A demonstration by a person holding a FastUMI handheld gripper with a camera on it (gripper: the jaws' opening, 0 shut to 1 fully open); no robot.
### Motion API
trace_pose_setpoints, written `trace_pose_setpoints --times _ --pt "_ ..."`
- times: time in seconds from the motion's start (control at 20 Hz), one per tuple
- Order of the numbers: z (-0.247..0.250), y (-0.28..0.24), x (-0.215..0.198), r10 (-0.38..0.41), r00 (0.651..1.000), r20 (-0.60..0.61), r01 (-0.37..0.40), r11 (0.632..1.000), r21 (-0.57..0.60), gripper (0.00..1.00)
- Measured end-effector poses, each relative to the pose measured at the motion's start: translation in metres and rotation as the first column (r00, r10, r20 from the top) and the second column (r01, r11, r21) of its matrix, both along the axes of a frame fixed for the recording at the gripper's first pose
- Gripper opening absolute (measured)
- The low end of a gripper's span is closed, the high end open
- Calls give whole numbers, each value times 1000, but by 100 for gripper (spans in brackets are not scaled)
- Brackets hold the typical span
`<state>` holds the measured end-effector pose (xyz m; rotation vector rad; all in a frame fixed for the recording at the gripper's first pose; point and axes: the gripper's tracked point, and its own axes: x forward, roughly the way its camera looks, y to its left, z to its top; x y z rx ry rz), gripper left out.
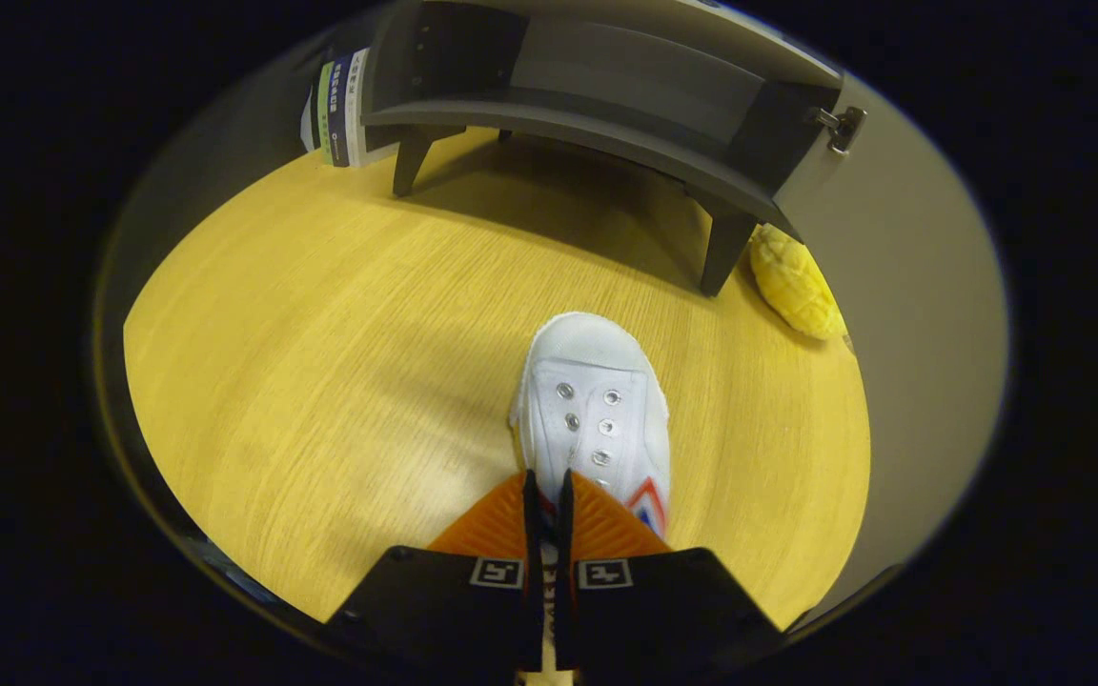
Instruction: Open the shoe cabinet door, grab the shoes and put them into the shoe cabinet, then close the shoe cabinet door.
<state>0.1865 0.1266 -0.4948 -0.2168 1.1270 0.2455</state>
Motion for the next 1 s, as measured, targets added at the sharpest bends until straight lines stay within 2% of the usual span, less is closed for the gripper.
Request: trace_pose_setpoints --times 0.05,0.15,0.3,0.5,0.8,1.0 --pt "3 -3 -4 -20 1000 -21 21 1000 12 3" --pt "5 1 -2 -54 998 -27 55 998 36 3" --pt "14 1 0 -40 999 12 39 999 12 3" --pt "35 8 3 -89 995 41 86 993 80 3" --pt "115 13 2 -104 981 163 77 984 161 3" --pt "185 19 0 -83 954 289 33 984 175 3"
